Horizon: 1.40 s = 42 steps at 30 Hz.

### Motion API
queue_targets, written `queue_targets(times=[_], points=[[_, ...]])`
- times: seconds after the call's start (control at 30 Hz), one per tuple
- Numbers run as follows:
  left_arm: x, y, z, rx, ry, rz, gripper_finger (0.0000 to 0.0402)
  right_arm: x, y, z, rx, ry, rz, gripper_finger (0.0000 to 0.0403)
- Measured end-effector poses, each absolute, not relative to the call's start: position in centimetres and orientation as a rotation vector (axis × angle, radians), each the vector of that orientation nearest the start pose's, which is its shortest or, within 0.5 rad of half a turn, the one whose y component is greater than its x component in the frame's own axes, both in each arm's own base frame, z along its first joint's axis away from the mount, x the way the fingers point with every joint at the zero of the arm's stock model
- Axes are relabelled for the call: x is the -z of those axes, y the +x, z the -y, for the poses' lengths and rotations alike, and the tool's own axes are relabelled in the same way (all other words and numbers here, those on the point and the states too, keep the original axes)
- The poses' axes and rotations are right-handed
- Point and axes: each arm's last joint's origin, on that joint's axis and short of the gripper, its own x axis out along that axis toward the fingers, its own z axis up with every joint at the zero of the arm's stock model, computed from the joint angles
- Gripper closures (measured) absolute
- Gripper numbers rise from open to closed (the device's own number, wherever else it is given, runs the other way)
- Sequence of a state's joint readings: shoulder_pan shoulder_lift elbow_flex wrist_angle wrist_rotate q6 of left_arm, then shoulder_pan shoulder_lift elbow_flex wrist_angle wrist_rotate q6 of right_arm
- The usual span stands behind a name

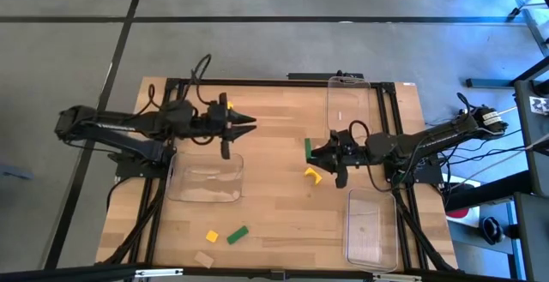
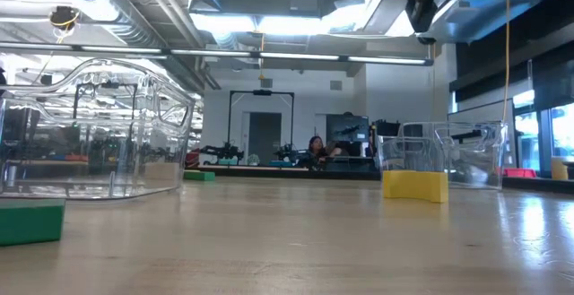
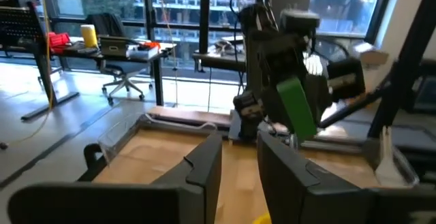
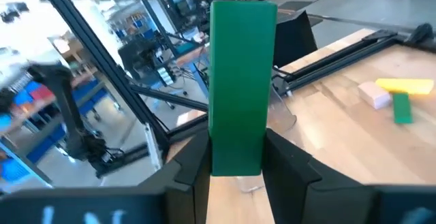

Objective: Sort & place blocks by color
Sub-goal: Put the right green block into the left transparent bin

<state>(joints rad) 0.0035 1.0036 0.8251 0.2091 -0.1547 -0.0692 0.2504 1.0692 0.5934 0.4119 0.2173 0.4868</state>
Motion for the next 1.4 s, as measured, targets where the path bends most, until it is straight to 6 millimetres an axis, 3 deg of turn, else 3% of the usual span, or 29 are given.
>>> queue_targets(times=[0.17,0.37,0.57,0.7,0.93,1.13,1.27,1.4], points=[[-34.4,24.3,-0.5,-0.140,-0.177,0.035,0.0304,-28.4,24.7,-4.8,0.030,0.353,-0.151,0.0299],[-33.6,27.0,0.5,-0.108,-0.278,-0.023,0.0244,-29.7,27.1,-4.0,0.082,0.272,-0.209,0.0299],[-33.2,28.8,1.3,-0.112,-0.300,-0.039,0.0184,-30.1,28.2,-3.6,0.089,0.209,-0.202,0.0299],[-33.0,29.6,1.6,-0.128,-0.301,-0.008,0.0164,-29.9,28.6,-3.7,0.069,0.197,-0.201,0.0299],[-32.1,31.2,1.7,-0.111,-0.278,0.034,0.0163,-29.3,29.3,-3.8,0.040,0.193,-0.204,0.0299],[-32.0,31.3,1.8,-0.090,-0.280,0.027,0.0167,-29.3,29.4,-3.8,0.035,0.196,-0.203,0.0299],[-31.9,31.3,1.8,-0.089,-0.280,0.025,0.0190,-29.5,29.3,-3.8,0.033,0.194,-0.193,0.0299],[-31.9,31.3,1.8,-0.085,-0.283,0.024,0.0240,-29.4,29.3,-3.8,0.033,0.193,-0.199,0.0299]])
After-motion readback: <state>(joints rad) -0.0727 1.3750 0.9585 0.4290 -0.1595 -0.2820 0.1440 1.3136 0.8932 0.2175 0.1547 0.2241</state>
